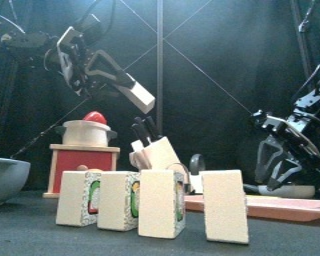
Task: Place egg block to right of plate
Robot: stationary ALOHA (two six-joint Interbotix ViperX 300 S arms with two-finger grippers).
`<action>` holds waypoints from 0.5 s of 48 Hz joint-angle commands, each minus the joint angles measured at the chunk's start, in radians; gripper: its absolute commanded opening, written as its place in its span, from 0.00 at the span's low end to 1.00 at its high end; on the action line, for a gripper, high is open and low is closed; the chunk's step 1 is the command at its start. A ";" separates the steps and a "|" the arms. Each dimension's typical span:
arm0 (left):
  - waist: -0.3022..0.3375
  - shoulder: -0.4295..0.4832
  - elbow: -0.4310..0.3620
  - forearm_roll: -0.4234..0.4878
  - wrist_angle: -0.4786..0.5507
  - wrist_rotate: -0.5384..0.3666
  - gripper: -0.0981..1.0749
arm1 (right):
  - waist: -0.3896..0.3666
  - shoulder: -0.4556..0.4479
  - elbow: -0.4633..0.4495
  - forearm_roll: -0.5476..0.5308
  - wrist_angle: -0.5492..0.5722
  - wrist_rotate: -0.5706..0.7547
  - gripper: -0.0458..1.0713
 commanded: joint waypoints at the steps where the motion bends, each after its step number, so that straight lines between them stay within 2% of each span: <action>1: 0.003 -0.009 -0.012 -0.002 -0.003 0.000 0.55 | 0.003 -0.006 -0.014 -0.012 0.000 -0.002 0.77; 14: 0.003 -0.009 -0.012 -0.002 -0.003 0.002 0.55 | 0.038 -0.008 -0.037 -0.089 0.006 -0.002 0.77; 24: 0.003 -0.009 -0.017 -0.002 -0.003 0.002 0.55 | 0.112 -0.017 -0.066 -0.153 0.006 -0.002 0.77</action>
